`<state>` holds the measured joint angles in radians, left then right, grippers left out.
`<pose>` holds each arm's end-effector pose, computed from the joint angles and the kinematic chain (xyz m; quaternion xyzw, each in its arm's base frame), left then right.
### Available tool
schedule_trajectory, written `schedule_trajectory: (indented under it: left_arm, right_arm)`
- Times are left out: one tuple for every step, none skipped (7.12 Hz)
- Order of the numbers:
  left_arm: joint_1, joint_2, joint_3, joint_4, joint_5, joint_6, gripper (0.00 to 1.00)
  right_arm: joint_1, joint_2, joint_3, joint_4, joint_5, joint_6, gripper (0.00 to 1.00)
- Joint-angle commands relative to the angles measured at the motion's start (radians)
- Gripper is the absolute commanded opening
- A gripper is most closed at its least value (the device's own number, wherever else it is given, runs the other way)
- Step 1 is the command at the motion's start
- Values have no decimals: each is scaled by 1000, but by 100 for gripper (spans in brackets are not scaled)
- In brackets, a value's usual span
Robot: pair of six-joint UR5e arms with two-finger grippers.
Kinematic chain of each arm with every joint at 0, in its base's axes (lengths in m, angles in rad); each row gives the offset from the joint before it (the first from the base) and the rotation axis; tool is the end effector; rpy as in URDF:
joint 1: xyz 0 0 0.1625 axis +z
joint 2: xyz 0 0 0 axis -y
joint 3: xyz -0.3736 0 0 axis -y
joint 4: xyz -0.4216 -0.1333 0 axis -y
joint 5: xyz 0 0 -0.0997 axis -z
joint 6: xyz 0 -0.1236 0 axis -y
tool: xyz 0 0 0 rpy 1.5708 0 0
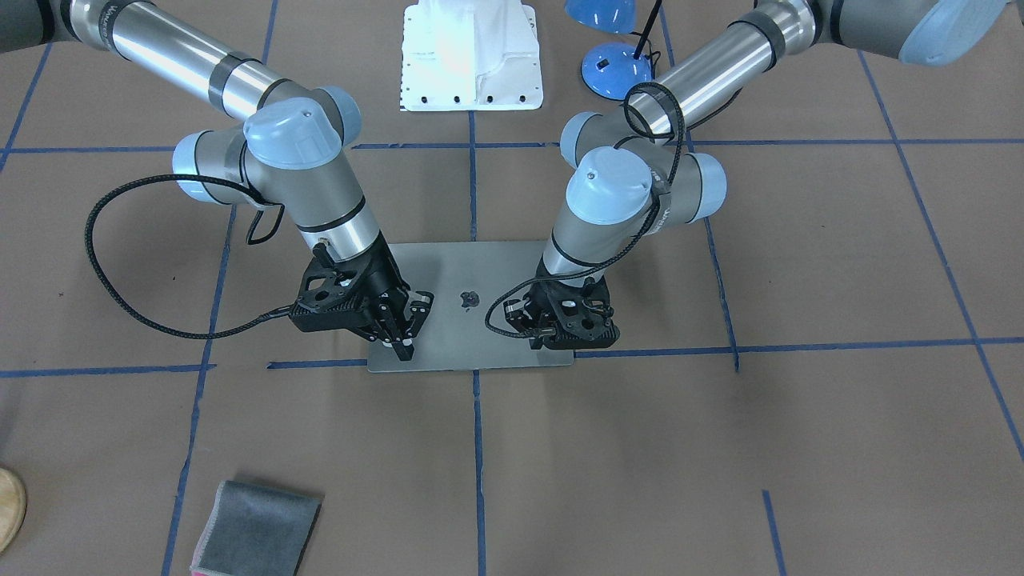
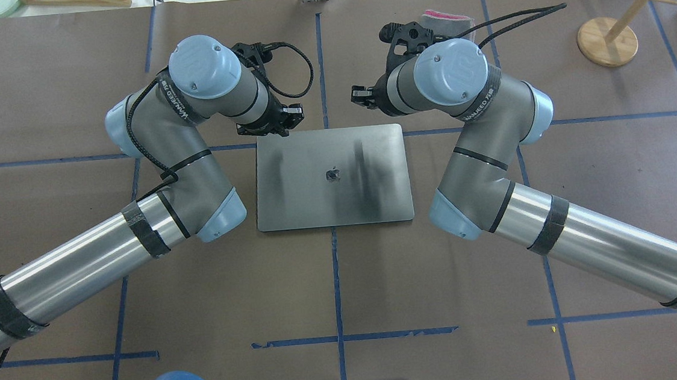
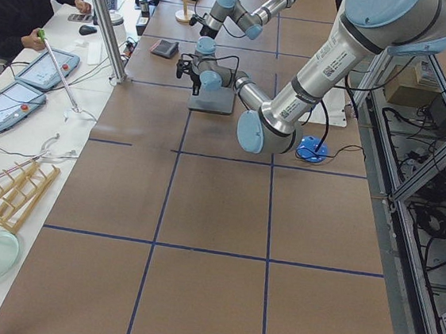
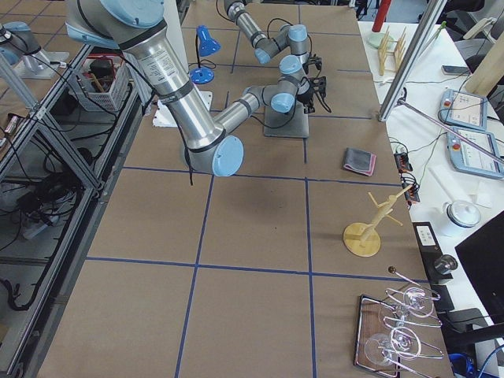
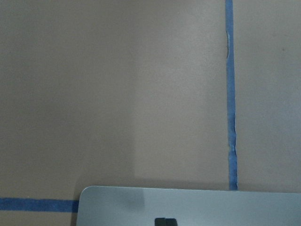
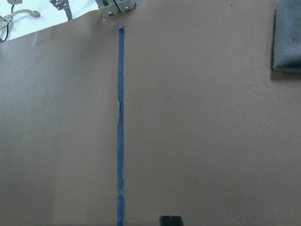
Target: Close laptop
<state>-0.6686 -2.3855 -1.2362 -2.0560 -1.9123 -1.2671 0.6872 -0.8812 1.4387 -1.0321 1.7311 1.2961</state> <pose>0.5694 -0.5669 0.2084 0.0806 0.4747 -0.0808 0.8727 -0.5074 -0.5633 0.1948 0.1797 -0.4921 0.1334 0.8413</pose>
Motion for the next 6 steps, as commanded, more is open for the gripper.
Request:
schedule_trajectory:
  left_arm:
    - [17, 2, 21, -3, 1, 0, 0]
    - [17, 0, 20, -3, -1, -2, 0]
    - [15, 0, 18, -3, -1, -3, 0]
    - [4, 0, 12, -3, -4, 0, 0]
    - [-37, 5, -9, -1, -83, 3, 0]
    - [-118, 9, -40, 7, -270, 5, 34]
  right_arm:
    - [15, 5, 5, 0, 27, 0, 0]
    - [28, 5, 12, 0, 44, -1, 0]
    - [31, 5, 15, -2, 47, -1, 0]
    - [34, 4, 26, -6, 56, -1, 0]
    - [58, -10, 54, -17, 124, -4, 3]
    - [90, -60, 121, -32, 184, -4, 16]
